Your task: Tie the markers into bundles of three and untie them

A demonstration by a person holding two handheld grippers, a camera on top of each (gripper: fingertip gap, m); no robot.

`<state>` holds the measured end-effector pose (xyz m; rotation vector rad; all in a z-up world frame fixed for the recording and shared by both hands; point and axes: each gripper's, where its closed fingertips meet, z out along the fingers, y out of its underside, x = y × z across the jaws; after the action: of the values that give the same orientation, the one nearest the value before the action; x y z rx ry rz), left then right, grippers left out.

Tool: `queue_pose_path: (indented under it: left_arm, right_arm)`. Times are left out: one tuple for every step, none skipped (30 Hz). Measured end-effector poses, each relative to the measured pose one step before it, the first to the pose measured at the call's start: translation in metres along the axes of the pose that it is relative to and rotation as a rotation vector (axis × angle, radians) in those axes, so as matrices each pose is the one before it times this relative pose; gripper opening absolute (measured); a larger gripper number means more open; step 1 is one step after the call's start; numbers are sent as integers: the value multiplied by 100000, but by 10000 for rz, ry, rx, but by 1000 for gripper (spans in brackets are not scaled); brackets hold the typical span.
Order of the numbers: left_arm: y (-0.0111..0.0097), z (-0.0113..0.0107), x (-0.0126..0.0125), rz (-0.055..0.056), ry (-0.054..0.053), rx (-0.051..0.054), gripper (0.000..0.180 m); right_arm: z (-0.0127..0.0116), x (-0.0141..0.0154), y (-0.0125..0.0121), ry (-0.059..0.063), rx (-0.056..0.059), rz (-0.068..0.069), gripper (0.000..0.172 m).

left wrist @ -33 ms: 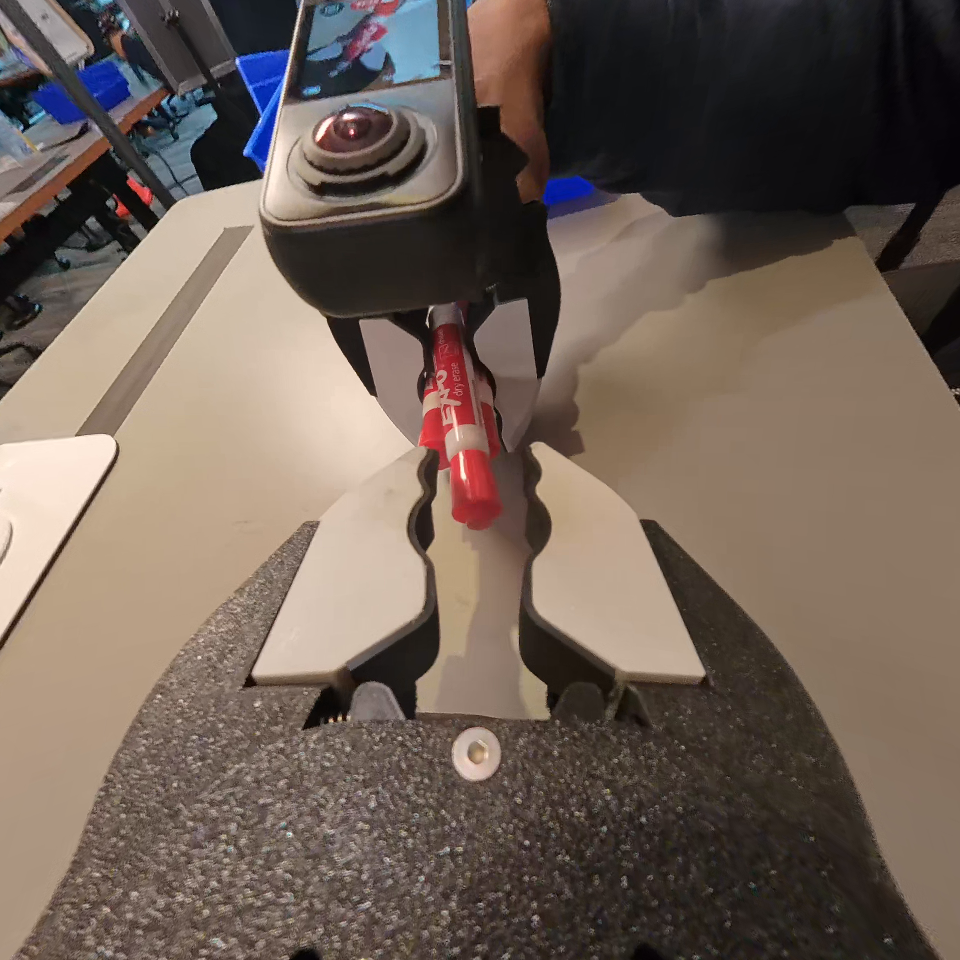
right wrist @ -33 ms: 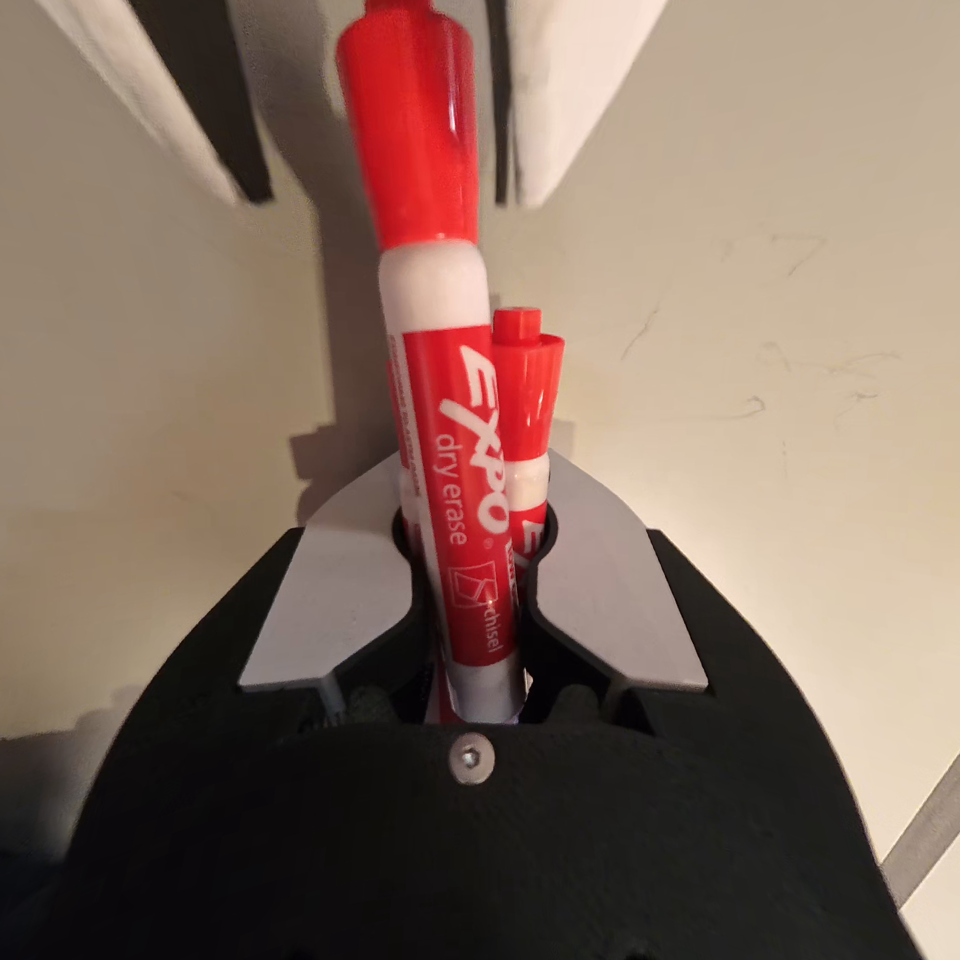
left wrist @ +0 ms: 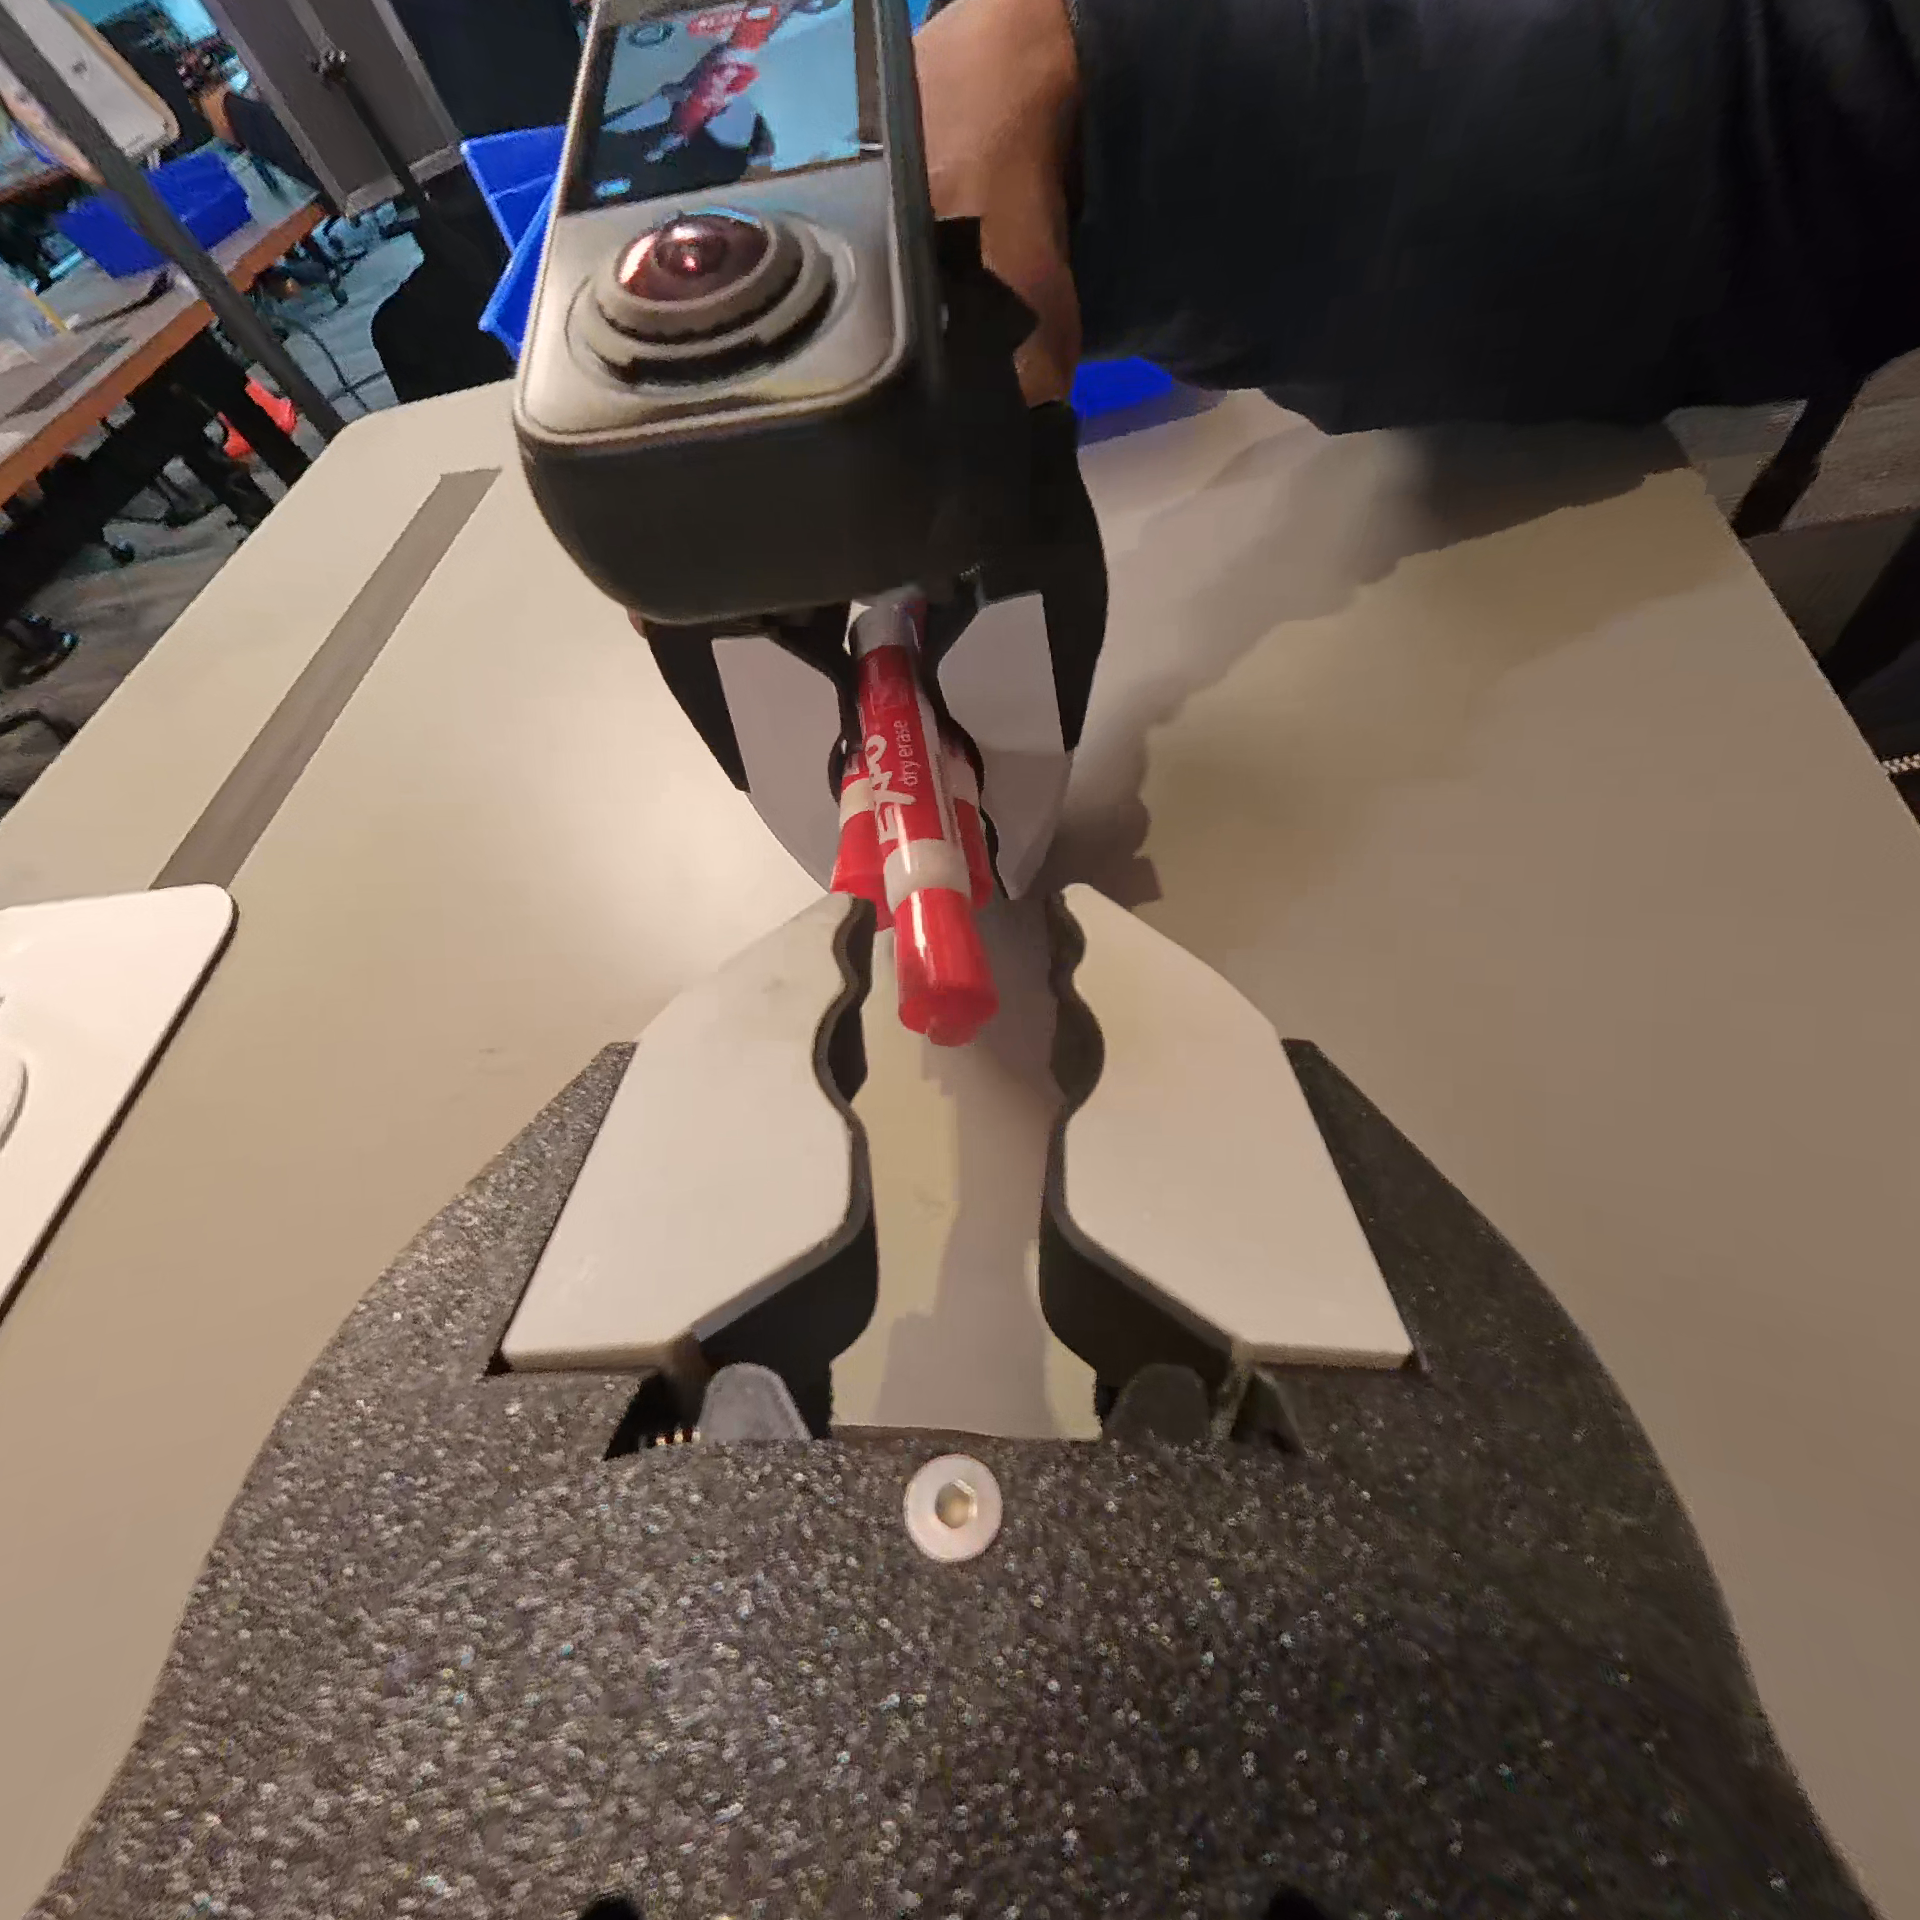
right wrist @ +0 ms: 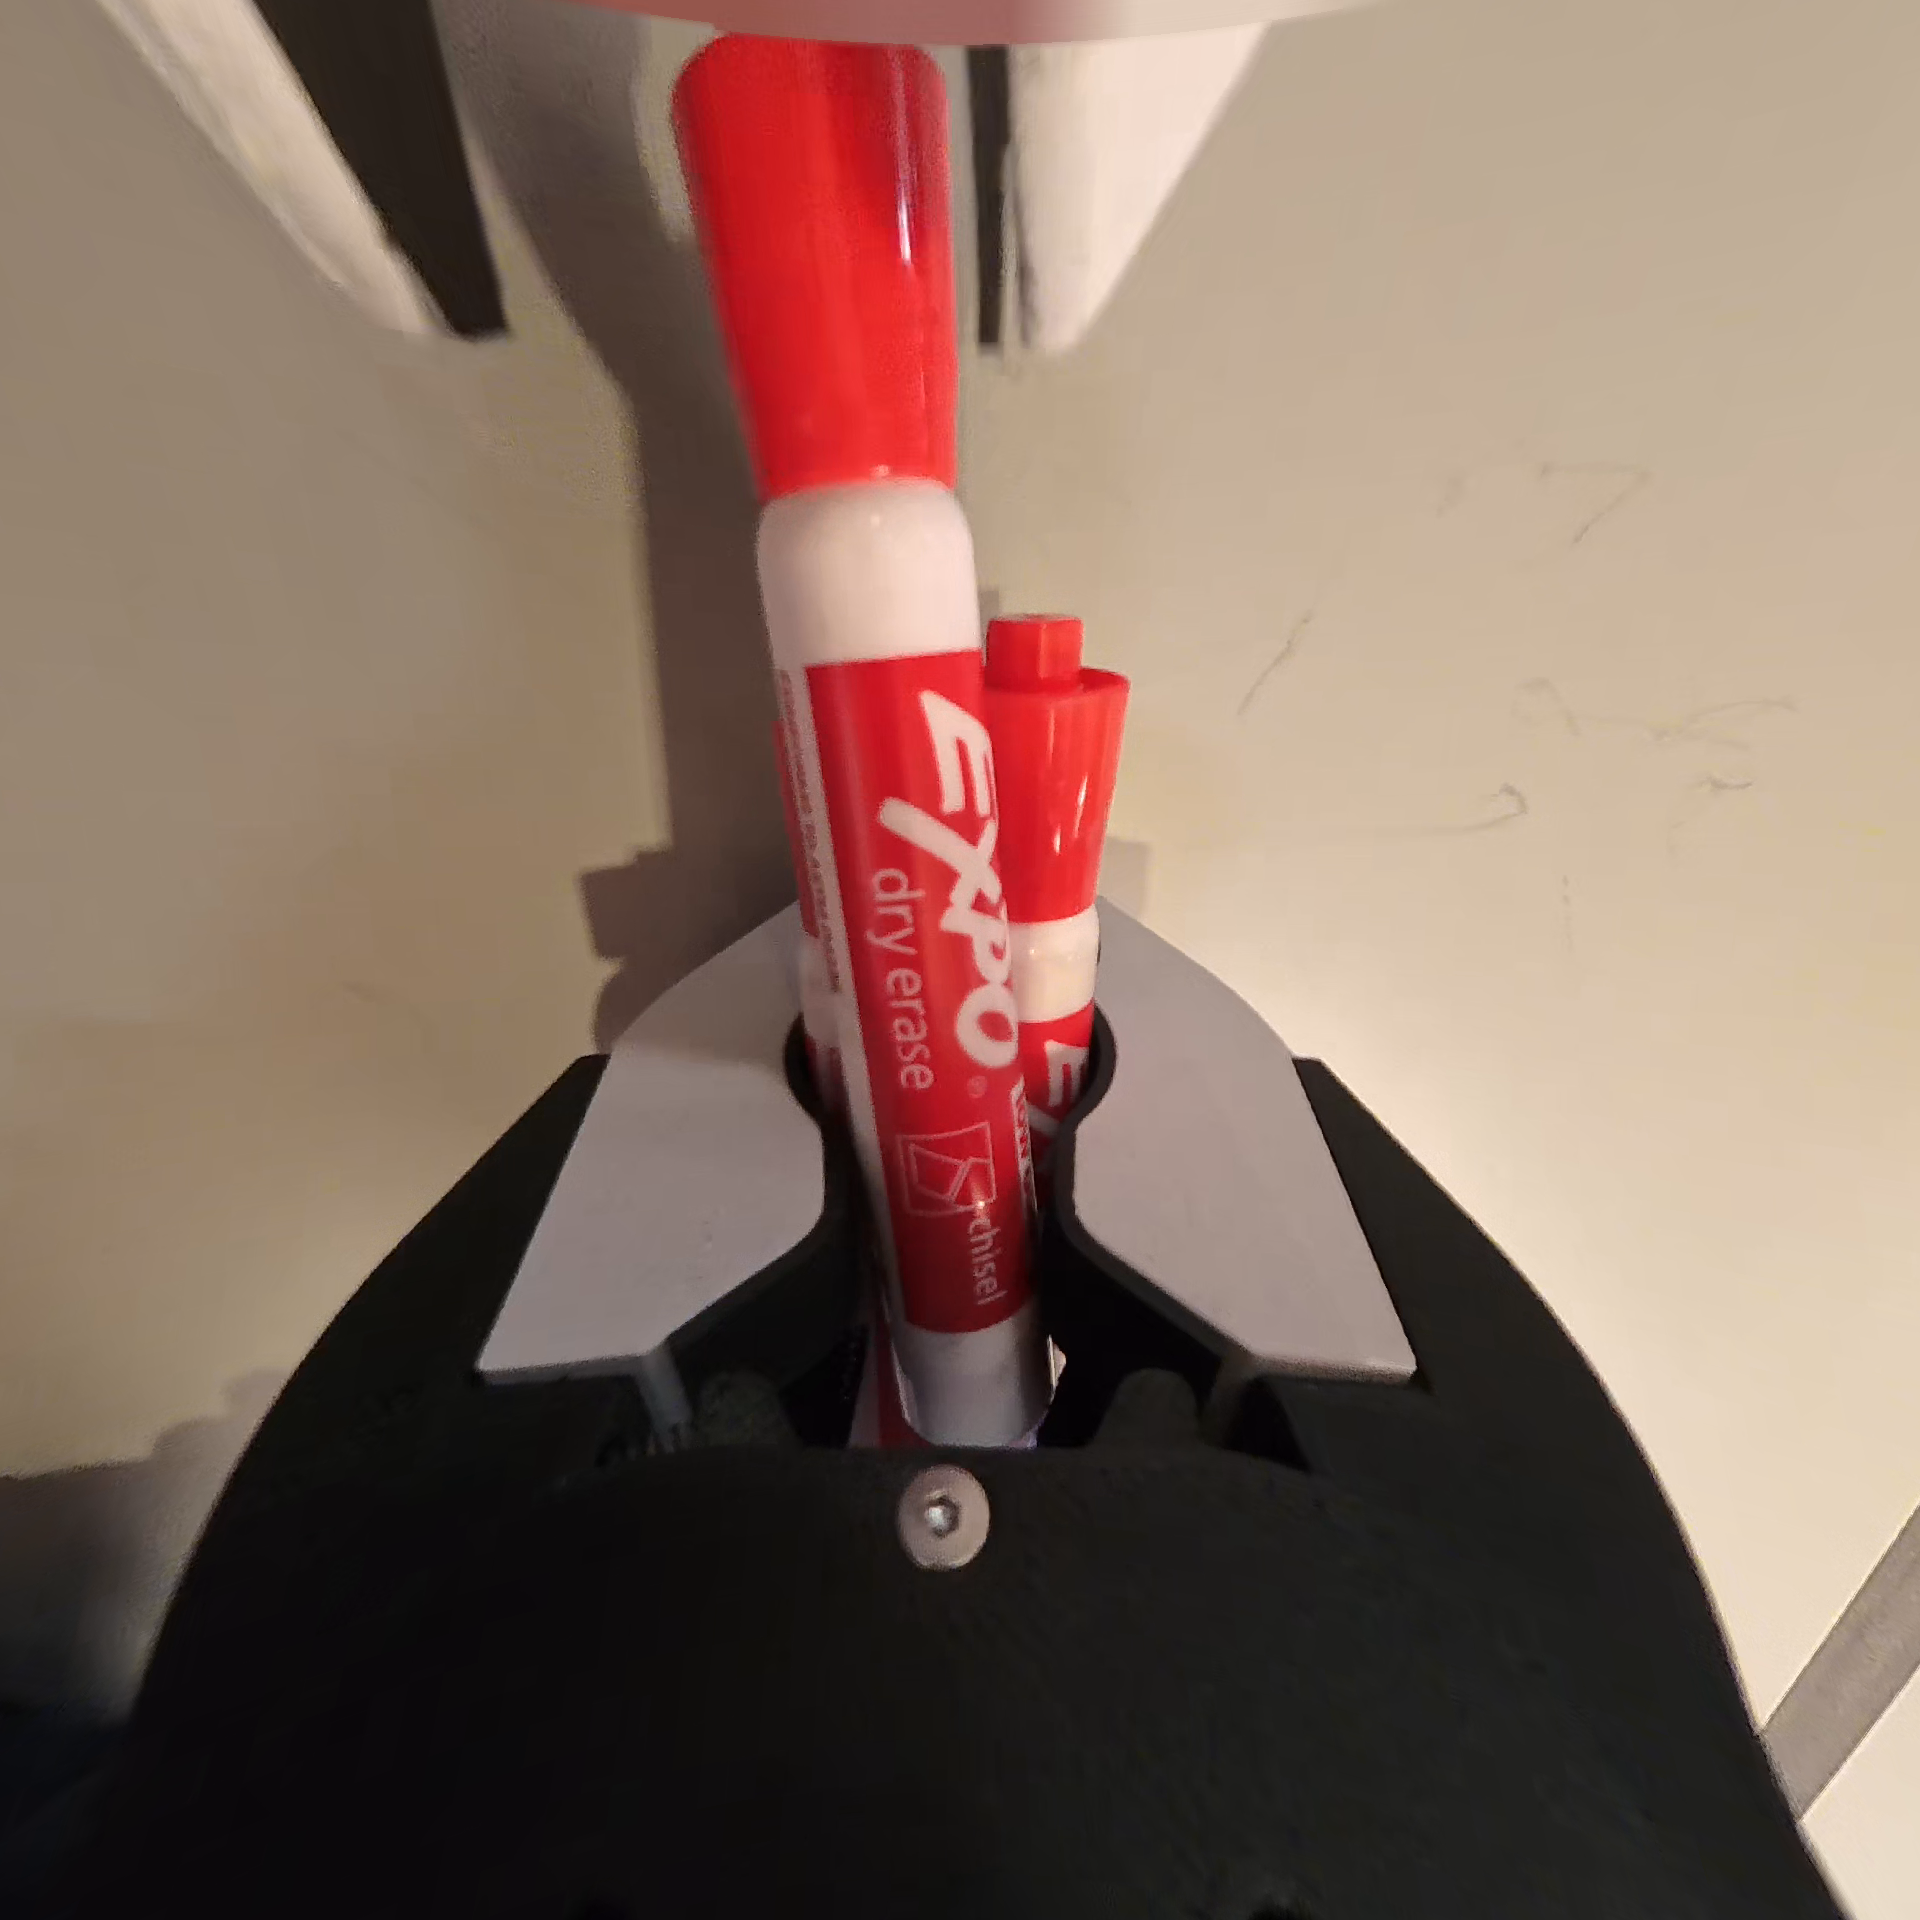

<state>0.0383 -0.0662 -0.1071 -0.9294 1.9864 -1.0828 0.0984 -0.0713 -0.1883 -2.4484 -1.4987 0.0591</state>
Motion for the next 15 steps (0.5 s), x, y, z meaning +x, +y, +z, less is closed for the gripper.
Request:
queue_pose_path:
  left_arm:
    - [154,-208,-4,136,83,7,33]
    - [314,-146,-104,130,10,-94,33]
    - [340,-72,-92,130,-2,-118,34]
    - [283,-14,-1,108,24,-74,33]
    - [192,46,5,87,7,-25,32]
    - [114,109,-25,54,-35,-3,30]
    - [46,143,-8,23,-39,13,25]
    - [-10,147,-21,13,-61,17,25]
    - [-14,130,-70,27,-94,-8,24]
    - [10,76,-43,36,-70,-43,23]
    - [-37,37,-24,39,-55,-10,22]
    - [-111,8,-8,7,-29,50,21]
    - [-165,5,-5,-36,-13,91,20]
    - [-188,-5,23,-73,12,93,20]
    - [-170,19,5,-61,1,84,20]
  right_arm:
    - [-73,51,47,7,14,29,40]
    - [-64,57,20,14,21,20,40]
    - [-67,39,-6,11,29,17,40]
    - [-52,8,-31,-9,26,16,40]
    - [-23,-16,-17,-9,11,-1,40]
    - [-11,-14,-10,1,-4,-3,40]
    - [8,1,-10,10,-7,-16,40]
    - [20,1,-18,12,-6,-21,40]
    - [24,-8,16,13,-24,-22,40]
    - [29,46,76,42,-58,-12,40]
    - [1,54,68,32,-37,3,40]
    - [-8,29,11,3,3,12,40]
    - [-15,26,4,1,6,13,40]
    - [-15,19,-7,5,5,4,40]
    - [4,-6,-24,2,2,-19,40]
